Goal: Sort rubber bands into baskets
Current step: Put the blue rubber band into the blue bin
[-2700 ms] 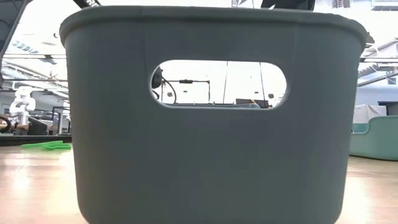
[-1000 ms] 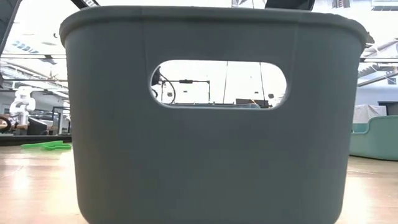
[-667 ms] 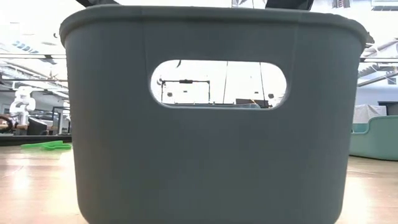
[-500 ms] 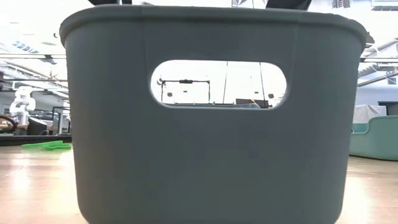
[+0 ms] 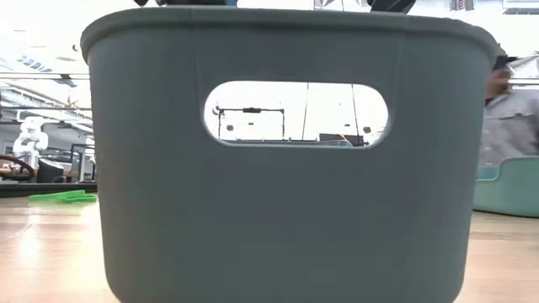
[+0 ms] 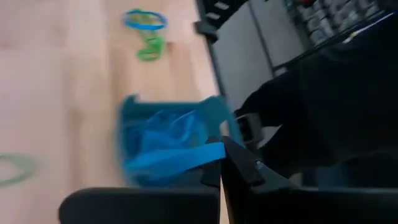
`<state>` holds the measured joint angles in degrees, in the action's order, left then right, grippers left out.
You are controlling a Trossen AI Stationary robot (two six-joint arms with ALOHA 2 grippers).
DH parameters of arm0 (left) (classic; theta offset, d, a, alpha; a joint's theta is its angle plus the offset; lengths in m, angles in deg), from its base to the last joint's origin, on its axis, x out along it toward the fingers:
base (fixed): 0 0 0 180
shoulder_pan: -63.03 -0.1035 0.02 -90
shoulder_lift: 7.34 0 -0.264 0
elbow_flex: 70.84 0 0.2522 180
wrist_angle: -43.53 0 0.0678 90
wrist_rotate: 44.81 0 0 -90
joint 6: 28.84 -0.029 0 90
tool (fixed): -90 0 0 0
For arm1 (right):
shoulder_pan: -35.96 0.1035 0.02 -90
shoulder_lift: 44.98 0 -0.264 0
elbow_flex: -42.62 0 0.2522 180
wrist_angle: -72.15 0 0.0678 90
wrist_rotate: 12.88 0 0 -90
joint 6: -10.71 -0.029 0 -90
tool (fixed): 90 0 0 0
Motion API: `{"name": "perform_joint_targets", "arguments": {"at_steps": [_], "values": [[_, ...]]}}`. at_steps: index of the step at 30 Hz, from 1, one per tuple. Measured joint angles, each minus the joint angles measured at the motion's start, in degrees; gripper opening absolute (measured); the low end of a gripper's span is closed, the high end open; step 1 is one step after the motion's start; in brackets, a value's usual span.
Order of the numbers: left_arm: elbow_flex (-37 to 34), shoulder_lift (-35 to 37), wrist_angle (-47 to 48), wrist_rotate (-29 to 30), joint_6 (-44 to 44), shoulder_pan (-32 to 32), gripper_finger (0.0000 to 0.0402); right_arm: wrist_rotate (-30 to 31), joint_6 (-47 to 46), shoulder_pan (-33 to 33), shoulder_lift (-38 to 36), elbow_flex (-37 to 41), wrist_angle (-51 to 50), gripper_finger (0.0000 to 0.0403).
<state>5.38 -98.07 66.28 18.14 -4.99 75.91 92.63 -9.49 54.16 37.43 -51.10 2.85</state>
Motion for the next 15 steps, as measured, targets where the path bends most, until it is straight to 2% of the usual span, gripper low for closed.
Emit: {"name": "perform_joint_targets", "arguments": {"at_steps": [7,11,15], "values": [[0.0,-8.18,-18.0,6.91,11.57,9.61,0.0,-5.5,4.33,1.02,0.0,0.0,-0.69,0.0201],[0.02,-11.77,-21.02,9.89,17.84,13.14,0.0,-5.45,3.29,2.26,0.0,0.0,-0.33,0.0201],[1.89,-14.77,-20.27,9.93,19.24,15.57,0.0,-5.41,-3.35,4.17,0.0,0.0,-0.05,0.0201]]}}
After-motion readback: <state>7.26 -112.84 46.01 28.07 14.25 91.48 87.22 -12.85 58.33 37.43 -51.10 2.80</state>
